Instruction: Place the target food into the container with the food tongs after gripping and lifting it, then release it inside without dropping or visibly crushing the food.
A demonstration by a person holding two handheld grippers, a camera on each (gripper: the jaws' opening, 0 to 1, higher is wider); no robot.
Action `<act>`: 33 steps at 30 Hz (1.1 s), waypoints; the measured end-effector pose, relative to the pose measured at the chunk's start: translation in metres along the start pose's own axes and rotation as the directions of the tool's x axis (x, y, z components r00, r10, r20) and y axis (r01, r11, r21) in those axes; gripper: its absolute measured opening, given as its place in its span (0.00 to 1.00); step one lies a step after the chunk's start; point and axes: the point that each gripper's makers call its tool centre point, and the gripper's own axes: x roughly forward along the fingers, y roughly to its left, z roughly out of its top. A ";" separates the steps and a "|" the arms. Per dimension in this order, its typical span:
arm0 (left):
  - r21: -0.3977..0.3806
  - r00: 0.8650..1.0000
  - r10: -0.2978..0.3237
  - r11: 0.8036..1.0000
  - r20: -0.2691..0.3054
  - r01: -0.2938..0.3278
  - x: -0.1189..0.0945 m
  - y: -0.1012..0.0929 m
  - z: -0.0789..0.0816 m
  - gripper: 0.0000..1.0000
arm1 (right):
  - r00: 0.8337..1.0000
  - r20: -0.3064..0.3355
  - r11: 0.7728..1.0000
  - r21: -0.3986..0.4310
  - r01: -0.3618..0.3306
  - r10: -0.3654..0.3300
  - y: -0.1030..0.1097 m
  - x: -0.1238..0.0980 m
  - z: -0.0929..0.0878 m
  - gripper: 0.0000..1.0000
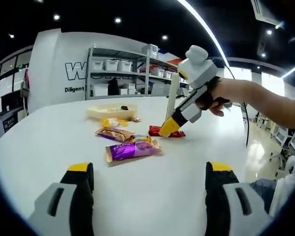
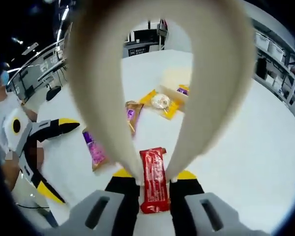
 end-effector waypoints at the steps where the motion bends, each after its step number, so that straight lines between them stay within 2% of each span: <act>1: -0.001 1.000 0.000 1.000 -0.002 0.000 0.000 0.000 0.000 0.93 | 1.000 0.000 1.000 0.003 0.001 -0.001 0.000 0.000 0.000 0.17; 9: 0.001 1.000 0.002 1.000 0.003 -0.002 0.000 0.000 0.001 0.93 | 1.000 -0.009 1.000 0.014 0.019 -0.019 0.002 0.000 -0.001 0.17; 13: 0.002 1.000 0.001 1.000 -0.002 -0.001 0.001 0.000 0.000 0.93 | 1.000 0.010 0.999 0.030 0.014 -0.014 0.000 0.001 -0.001 0.17; 33: 0.006 1.000 0.004 1.000 -0.009 -0.004 0.001 0.000 -0.001 0.93 | 1.000 0.011 1.000 0.024 0.008 -0.008 -0.002 0.003 0.000 0.17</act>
